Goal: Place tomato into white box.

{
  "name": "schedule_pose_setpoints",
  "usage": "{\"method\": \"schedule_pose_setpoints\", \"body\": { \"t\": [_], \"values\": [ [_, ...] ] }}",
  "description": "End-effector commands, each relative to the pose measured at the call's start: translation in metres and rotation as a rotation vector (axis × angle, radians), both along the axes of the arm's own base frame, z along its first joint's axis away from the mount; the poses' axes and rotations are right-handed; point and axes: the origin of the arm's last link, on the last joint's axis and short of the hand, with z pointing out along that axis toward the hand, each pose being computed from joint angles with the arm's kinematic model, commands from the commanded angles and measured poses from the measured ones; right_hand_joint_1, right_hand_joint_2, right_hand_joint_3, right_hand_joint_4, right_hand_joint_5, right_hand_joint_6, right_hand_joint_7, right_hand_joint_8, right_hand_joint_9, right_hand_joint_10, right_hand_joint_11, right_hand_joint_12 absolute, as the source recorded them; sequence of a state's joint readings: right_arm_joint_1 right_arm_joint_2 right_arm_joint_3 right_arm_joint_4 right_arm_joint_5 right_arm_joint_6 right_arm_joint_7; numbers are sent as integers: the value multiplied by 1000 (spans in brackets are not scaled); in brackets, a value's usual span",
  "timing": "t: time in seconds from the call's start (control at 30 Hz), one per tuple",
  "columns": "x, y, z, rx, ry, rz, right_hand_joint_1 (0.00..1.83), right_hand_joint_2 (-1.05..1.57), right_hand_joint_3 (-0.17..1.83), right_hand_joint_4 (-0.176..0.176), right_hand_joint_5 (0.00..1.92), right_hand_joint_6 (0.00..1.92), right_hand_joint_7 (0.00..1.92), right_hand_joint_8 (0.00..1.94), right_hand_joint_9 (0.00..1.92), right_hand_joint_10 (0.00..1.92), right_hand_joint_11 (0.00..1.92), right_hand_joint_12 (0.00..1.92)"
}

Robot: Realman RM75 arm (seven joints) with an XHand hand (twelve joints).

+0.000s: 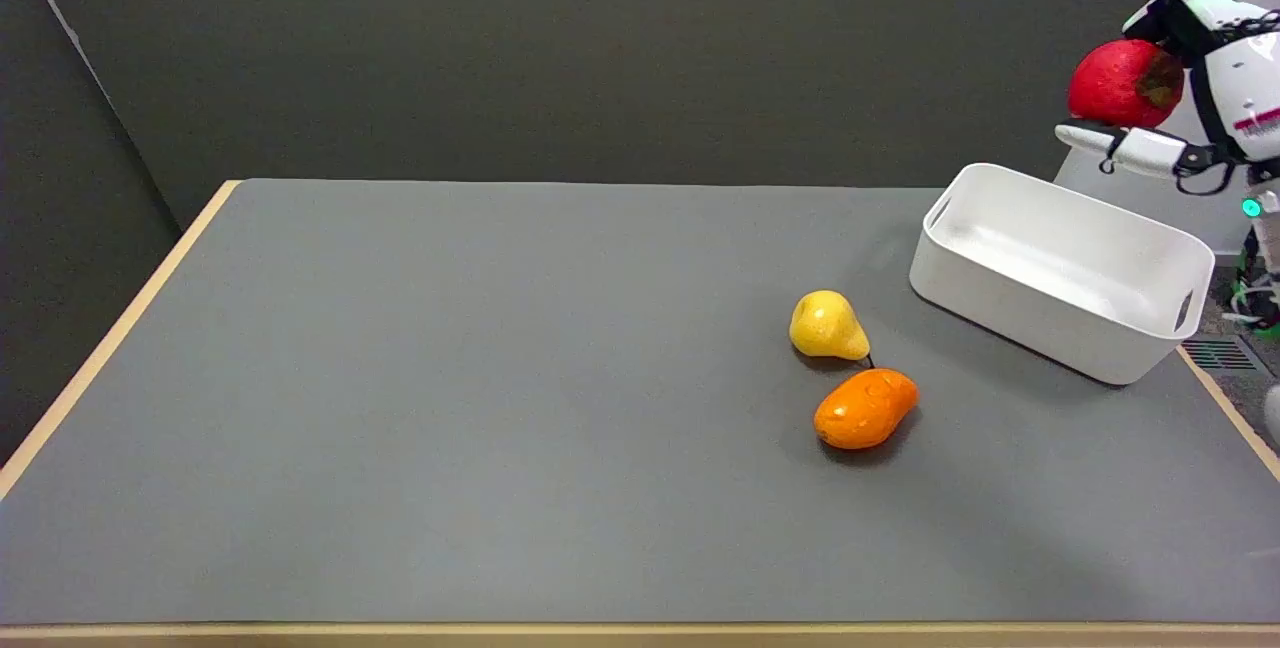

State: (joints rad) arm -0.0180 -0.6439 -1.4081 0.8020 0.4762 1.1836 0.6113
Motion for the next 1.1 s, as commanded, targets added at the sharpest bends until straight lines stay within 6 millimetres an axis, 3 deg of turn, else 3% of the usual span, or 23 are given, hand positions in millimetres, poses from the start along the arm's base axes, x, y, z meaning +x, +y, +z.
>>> {"method": "schedule_pose_setpoints", "body": {
  "t": [0.03,0.23,0.43,0.6,0.9,1.1],
  "values": [
    [-29,-70,45,-368,-10,-324,1337,1164,145,-176,583,1640,846,1257,720,1409,688,1486],
    [-44,-51,73,-442,9,-448,1339,1132,213,-176,592,1629,868,1240,707,1444,687,1551],
    [-74,-27,77,-470,-89,-471,1339,1138,202,-176,592,1631,866,1240,706,1444,689,1546],
    [-80,-17,65,-431,-116,-395,1339,1140,198,-175,592,1631,864,1240,705,1444,689,1546],
    [-67,3,33,-310,-140,-227,1336,1164,149,-176,581,1631,841,1266,717,1408,688,1539],
    [-77,5,33,-315,-152,-275,1341,1066,339,-166,610,1627,868,1258,723,1438,663,1676]
  ]
}}
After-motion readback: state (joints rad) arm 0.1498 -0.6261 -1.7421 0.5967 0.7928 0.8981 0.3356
